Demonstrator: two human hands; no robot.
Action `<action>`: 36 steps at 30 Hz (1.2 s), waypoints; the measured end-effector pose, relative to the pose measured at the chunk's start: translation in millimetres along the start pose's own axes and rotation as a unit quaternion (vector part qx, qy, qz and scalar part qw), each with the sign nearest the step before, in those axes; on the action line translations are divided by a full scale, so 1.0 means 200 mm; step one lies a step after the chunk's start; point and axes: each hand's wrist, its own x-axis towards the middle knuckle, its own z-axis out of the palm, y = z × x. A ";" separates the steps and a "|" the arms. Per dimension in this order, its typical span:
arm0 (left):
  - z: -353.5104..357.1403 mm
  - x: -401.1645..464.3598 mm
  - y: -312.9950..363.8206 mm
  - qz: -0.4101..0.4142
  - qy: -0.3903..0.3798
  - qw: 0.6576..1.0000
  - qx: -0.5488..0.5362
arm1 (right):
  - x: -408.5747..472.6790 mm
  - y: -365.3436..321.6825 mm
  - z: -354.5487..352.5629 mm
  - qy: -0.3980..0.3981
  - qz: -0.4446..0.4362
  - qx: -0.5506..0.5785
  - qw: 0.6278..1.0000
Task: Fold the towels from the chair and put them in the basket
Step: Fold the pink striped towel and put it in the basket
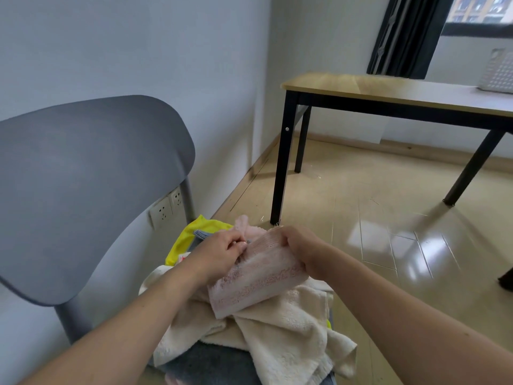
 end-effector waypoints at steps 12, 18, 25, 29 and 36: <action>-0.09 -0.17 0.16 0.007 0.035 0.999 -0.028 | -0.23 0.04 -0.01 0.100 -0.155 -0.133 0.974; -0.17 -0.31 0.29 -0.045 -0.063 0.892 -0.446 | -0.39 -0.04 -0.09 0.160 -0.246 -0.122 0.948; -0.05 -0.53 0.42 -0.155 0.027 0.767 -0.622 | -0.55 -0.08 -0.17 0.208 -0.220 -0.091 0.949; -0.03 -0.58 0.50 -0.177 0.035 0.798 -0.575 | -0.64 -0.06 -0.20 0.211 -0.178 -0.079 0.958; -0.04 -0.56 0.63 -0.169 0.196 0.897 -0.359 | -0.70 -0.08 -0.23 0.079 0.008 0.102 0.992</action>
